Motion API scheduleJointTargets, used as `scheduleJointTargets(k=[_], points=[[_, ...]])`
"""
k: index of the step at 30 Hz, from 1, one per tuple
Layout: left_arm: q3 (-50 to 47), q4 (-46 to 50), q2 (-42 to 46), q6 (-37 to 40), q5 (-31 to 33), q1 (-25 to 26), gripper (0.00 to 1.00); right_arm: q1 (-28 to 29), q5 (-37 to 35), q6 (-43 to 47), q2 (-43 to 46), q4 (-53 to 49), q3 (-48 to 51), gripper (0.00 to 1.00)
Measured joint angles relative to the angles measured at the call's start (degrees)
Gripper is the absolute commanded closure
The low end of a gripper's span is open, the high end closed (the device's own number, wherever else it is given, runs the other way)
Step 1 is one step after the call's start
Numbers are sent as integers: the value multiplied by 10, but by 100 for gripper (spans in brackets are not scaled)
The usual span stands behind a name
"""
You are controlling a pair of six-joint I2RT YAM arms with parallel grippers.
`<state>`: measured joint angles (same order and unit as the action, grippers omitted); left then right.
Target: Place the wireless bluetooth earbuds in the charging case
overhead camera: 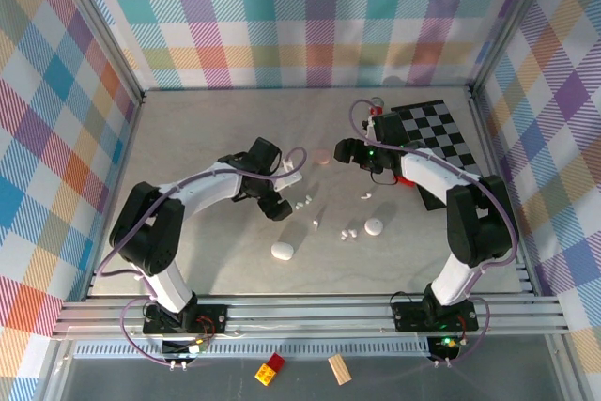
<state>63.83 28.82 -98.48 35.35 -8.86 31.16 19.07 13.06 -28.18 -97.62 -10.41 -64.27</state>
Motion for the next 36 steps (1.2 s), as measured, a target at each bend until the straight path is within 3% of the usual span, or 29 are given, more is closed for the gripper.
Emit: scheduleJointTargets(k=[2, 7, 14, 18, 20, 23, 25, 28, 36], points=[[10, 5, -15, 5, 4, 0, 15, 0, 1, 0, 2, 0, 0, 19], [35, 13, -48, 16, 9, 3, 31, 0, 5, 0, 8, 0, 0, 19], [47, 14, -75, 20, 8, 14, 33, 0, 5, 0, 8, 1, 4, 19], [53, 19, -88, 27, 8, 14, 48, 0, 5, 0, 11, 2, 18, 19], [54, 24, -93, 31, 8, 14, 49, 0, 4, 0, 12, 2, 23, 19], [54, 27, -95, 34, 6, 14, 63, 0, 5, 0, 14, 1, 27, 19], [54, 26, -95, 36, 4, 14, 65, -1, 4, 0, 17, 2, 27, 19], [52, 23, -92, 35, -6, 14, 79, -3, 5, -1, 27, 0, 27, 20], [20, -2, -45, 35, -35, 14, 79, -7, 22, -10, 86, -7, 48, 21]])
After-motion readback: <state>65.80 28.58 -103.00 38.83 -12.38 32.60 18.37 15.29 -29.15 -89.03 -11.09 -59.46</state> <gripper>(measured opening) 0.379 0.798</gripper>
